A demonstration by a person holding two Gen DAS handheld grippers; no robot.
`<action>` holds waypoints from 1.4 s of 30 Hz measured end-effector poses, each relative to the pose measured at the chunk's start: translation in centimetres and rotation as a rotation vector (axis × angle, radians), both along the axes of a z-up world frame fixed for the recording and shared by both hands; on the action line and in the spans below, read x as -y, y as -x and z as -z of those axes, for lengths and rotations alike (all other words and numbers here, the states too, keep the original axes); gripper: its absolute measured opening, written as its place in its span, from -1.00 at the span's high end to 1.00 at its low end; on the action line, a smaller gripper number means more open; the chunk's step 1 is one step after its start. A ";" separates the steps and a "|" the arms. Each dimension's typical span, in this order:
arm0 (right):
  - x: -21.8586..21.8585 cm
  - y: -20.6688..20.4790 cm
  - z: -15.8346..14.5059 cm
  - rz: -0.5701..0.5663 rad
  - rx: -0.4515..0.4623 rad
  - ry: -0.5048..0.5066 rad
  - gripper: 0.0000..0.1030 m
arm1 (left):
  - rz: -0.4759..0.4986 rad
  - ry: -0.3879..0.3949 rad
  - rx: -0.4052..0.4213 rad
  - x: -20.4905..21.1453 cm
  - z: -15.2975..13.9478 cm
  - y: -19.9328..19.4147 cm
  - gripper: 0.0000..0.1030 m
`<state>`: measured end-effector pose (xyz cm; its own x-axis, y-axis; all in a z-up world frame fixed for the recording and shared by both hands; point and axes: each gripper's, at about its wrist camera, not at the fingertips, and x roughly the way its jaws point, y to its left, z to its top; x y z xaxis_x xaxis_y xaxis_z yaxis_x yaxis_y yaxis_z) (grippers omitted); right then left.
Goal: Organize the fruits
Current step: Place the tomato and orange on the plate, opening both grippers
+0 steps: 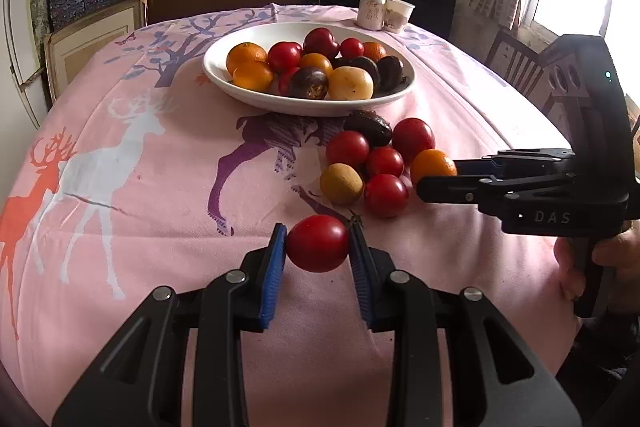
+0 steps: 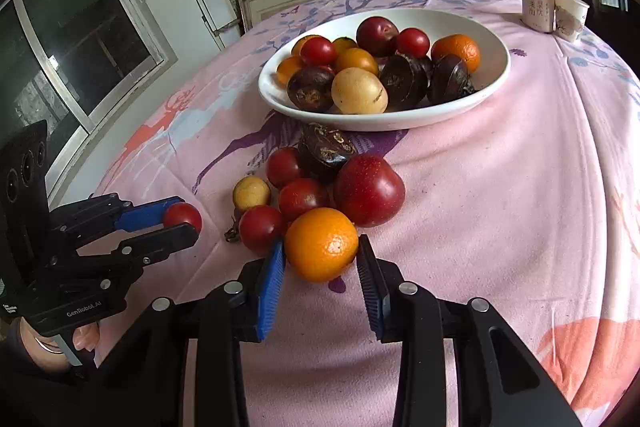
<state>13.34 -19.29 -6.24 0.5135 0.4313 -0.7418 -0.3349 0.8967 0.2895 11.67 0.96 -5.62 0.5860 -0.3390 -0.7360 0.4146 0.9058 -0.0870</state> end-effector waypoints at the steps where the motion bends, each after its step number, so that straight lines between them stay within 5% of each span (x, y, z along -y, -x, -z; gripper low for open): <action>1: 0.2 0.3 -0.2 0.001 0.012 -0.001 0.29 | -0.002 0.003 0.002 -0.1 -0.1 0.0 0.40; 10: 4.5 0.0 -4.7 0.066 0.106 -0.049 0.29 | -0.005 0.039 0.061 0.2 -3.5 -1.8 0.40; 18: 6.1 -9.4 -8.0 0.130 0.111 -0.061 0.29 | -0.016 0.042 0.122 3.7 -7.7 -10.4 0.40; 26: 5.5 -17.4 -5.7 0.177 0.054 -0.046 0.28 | -0.082 0.001 0.040 5.9 -5.2 -19.8 0.40; 28: 5.5 -17.9 -5.3 0.187 0.054 -0.057 0.19 | -0.098 -0.002 0.024 5.8 -4.6 -20.7 0.25; 30: 5.8 -17.4 -5.5 0.205 0.076 -0.080 -0.04 | -0.126 0.020 0.049 5.1 -4.9 -20.2 -0.26; 31: 5.9 -16.9 -5.7 0.205 0.085 -0.083 -0.06 | -0.130 0.037 0.065 4.7 -5.2 -19.7 -0.32; 36: 6.7 -12.4 -5.9 0.183 0.110 -0.087 -0.06 | -0.084 0.037 0.095 3.6 -6.3 -14.9 -0.35; 42: 8.3 -3.7 -4.1 0.200 0.147 -0.093 -0.11 | 0.056 -0.076 0.085 3.5 -4.0 -5.6 -0.35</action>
